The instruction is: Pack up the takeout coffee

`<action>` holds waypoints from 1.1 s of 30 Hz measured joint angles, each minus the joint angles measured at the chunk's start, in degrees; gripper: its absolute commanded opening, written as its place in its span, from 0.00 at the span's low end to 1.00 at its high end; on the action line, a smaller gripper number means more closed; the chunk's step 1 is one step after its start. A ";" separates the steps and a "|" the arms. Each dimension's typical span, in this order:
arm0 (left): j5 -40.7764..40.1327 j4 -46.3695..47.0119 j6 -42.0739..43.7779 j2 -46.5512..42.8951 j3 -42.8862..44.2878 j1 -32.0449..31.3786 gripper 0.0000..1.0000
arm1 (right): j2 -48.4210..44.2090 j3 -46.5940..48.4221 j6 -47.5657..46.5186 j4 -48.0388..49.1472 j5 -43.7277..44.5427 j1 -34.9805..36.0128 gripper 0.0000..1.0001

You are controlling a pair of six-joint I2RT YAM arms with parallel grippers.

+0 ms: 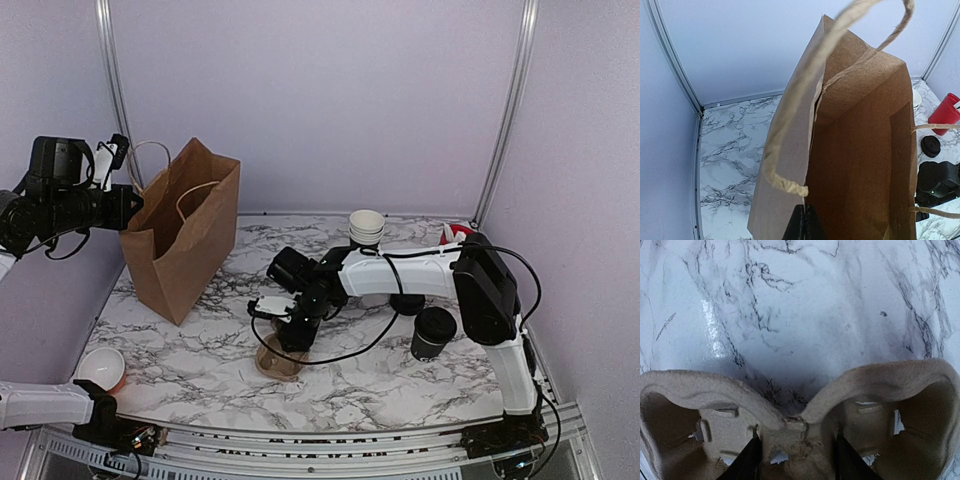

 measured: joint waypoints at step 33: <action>-10.54 -2.08 -0.92 8.50 2.36 -19.02 0.00 | -32.74 -12.83 16.57 11.56 11.19 -0.79 0.40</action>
